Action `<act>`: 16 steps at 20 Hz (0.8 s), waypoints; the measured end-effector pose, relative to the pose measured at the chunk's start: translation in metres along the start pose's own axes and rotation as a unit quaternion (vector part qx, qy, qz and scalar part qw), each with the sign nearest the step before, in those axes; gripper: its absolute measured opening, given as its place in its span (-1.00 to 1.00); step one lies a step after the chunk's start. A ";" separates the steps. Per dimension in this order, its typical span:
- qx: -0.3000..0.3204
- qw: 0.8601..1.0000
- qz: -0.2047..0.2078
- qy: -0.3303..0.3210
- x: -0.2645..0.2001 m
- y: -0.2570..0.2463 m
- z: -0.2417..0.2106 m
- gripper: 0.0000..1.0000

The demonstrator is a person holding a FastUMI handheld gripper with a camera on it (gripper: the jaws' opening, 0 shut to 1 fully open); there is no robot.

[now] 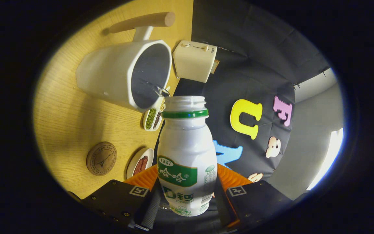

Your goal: Take the bottle from table, then pour the juice into the cup, finally place the bottle on the coaster

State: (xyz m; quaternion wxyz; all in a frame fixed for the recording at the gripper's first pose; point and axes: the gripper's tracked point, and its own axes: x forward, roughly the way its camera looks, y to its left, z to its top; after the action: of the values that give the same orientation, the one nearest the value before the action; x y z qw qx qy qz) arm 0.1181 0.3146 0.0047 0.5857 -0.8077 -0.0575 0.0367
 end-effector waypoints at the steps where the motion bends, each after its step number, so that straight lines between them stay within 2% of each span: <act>1: -0.004 1.000 -0.001 0.000 0.000 -0.001 0.000 0.47; 16: -0.052 0.999 0.000 -0.009 0.004 0.002 0.003 0.47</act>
State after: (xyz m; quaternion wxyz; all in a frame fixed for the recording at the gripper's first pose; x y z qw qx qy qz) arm 0.1218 0.3173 0.0023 0.5427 -0.8364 -0.0642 0.0413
